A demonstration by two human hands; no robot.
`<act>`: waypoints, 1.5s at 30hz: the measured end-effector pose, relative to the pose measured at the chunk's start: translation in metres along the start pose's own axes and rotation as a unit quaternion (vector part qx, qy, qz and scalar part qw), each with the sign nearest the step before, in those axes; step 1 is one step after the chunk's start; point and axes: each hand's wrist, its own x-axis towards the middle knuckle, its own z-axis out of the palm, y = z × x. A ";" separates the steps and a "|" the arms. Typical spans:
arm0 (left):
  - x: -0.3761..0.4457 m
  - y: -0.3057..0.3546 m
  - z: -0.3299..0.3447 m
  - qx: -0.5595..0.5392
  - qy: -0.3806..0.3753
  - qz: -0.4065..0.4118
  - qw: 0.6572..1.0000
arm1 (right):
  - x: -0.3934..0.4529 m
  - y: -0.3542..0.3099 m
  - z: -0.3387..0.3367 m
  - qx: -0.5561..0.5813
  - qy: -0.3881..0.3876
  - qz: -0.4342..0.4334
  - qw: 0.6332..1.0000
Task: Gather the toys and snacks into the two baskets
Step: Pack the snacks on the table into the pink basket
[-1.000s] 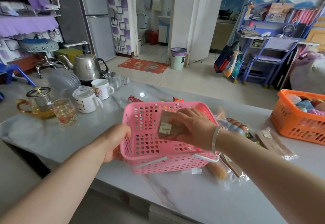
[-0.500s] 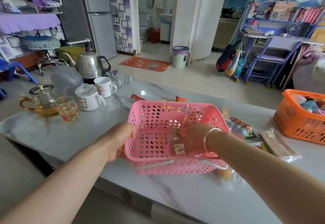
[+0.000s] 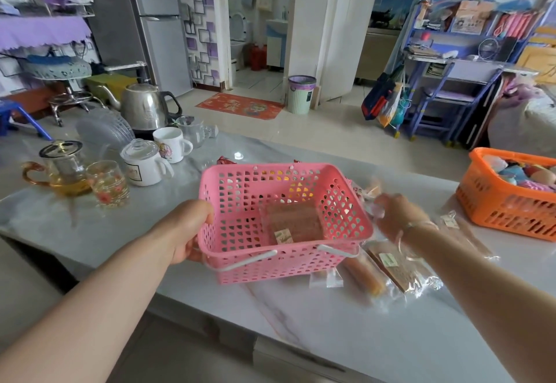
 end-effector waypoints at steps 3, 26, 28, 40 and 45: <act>0.000 -0.001 0.003 0.001 0.000 -0.002 1.000 | 0.005 0.035 0.052 -0.052 -0.116 0.048 0.991; -0.006 0.007 0.029 0.016 -0.029 0.006 0.999 | -0.033 -0.013 -0.056 0.180 0.270 -0.087 0.942; -0.008 0.007 0.032 0.016 -0.030 0.009 0.999 | -0.046 -0.040 -0.066 0.174 0.282 -0.210 0.920; -0.017 0.003 0.041 0.002 -0.035 0.025 0.999 | -0.051 -0.073 0.009 -0.210 -0.157 -0.316 0.912; -0.013 0.003 0.049 -0.004 -0.035 0.032 0.999 | -0.050 -0.067 0.011 -0.203 -0.175 -0.295 0.917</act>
